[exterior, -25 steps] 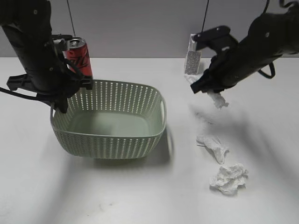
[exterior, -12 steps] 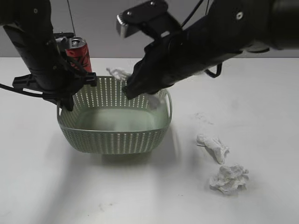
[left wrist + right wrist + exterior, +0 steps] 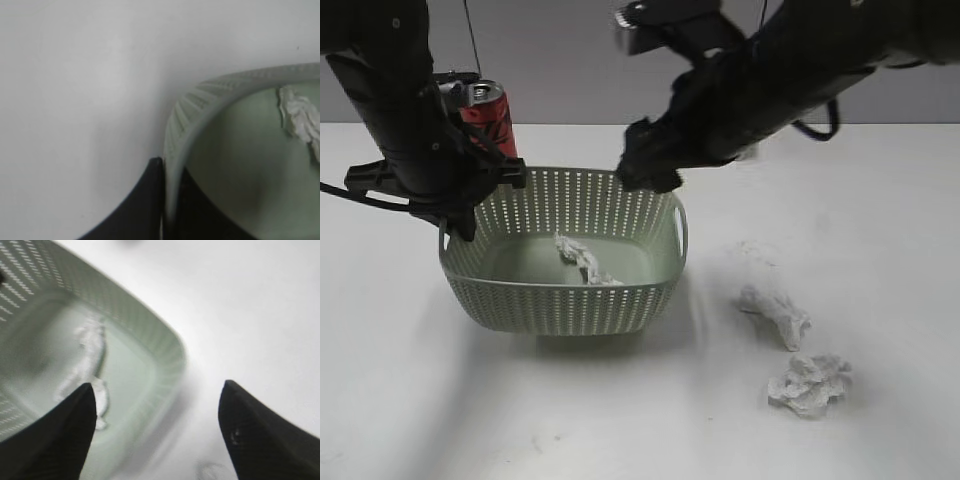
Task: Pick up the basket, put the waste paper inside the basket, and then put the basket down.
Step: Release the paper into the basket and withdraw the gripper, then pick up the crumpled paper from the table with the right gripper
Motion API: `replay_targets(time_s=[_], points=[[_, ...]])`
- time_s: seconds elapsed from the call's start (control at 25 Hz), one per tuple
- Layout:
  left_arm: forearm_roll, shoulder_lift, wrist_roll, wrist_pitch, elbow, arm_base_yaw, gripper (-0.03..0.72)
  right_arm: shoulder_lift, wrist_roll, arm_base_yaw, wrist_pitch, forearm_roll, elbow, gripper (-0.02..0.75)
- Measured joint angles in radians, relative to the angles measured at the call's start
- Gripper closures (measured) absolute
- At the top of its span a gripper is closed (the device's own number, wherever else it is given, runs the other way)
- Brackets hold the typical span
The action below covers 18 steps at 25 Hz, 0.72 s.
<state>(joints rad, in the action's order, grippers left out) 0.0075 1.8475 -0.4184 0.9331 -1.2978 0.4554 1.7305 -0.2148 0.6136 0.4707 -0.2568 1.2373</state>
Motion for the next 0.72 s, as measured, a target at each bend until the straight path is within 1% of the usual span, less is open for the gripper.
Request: replay_targets(time_s=[0.16,0.28,0.4,0.6,0.68,0.72], points=[[0.001,0.000,0.002,0.000,0.000,0.000,0.689,-0.043,0.055,-0.143,0.035,0.054,-0.109,0.171],[0.001,0.000,0.002,0.000,0.000,0.000,0.689,-0.035,0.060,-0.198,-0.004,0.077,-0.247,0.174],[0.001,0.000,0.003,0.000,0.000,0.000,0.689,-0.001,0.062,-0.204,-0.073,0.085,-0.358,0.174],[0.001,0.000,0.004,-0.001,0.000,0.000,0.689,0.076,0.062,-0.204,-0.132,0.088,-0.392,0.178],[0.001,0.000,0.004,-0.001,0.000,0.000,0.689,0.096,0.062,-0.204,-0.150,0.090,-0.392,0.203],[0.001,0.000,0.004,-0.001,0.000,0.000,0.689,0.099,0.062,-0.204,-0.156,0.090,-0.392,0.234]])
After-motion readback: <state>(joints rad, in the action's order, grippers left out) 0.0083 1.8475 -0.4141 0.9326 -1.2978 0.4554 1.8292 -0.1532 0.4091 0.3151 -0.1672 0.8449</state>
